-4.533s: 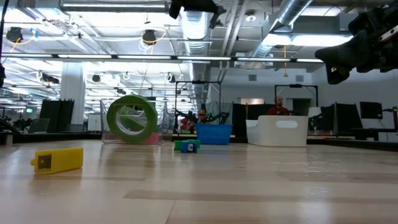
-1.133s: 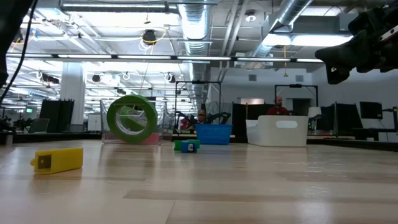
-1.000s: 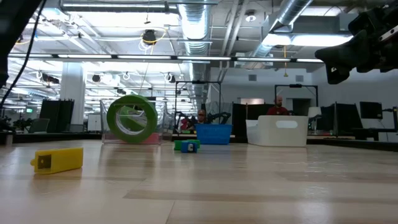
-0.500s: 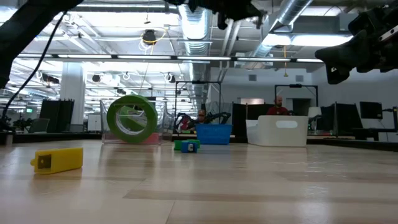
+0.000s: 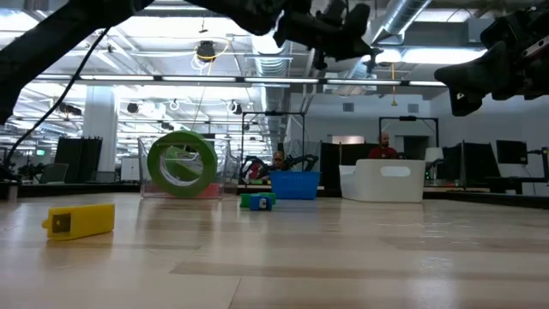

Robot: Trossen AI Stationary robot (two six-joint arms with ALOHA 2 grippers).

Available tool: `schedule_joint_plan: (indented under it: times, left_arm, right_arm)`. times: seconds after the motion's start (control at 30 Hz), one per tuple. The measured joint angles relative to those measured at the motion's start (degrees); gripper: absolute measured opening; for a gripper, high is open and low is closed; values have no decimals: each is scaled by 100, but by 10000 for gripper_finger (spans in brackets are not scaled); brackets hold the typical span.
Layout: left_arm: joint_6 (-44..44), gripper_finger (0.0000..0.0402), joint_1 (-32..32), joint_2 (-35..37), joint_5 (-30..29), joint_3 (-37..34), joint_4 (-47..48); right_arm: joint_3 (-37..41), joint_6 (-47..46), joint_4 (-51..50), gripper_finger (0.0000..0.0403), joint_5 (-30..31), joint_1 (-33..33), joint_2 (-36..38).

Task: Pick and place Stapler, Stapler remover, tape
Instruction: Put the black stapler remover into the white bin

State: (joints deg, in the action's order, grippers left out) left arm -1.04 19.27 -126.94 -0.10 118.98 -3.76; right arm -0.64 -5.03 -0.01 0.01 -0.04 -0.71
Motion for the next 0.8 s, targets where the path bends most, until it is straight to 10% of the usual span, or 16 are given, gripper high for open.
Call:
schedule_joint_plan:
  times: [0.8]
  left_arm:
    - [-1, 7, 31, -566, 41, -71, -78]
  right_arm:
    - [0, 0, 0, 0, 0, -1, -2]
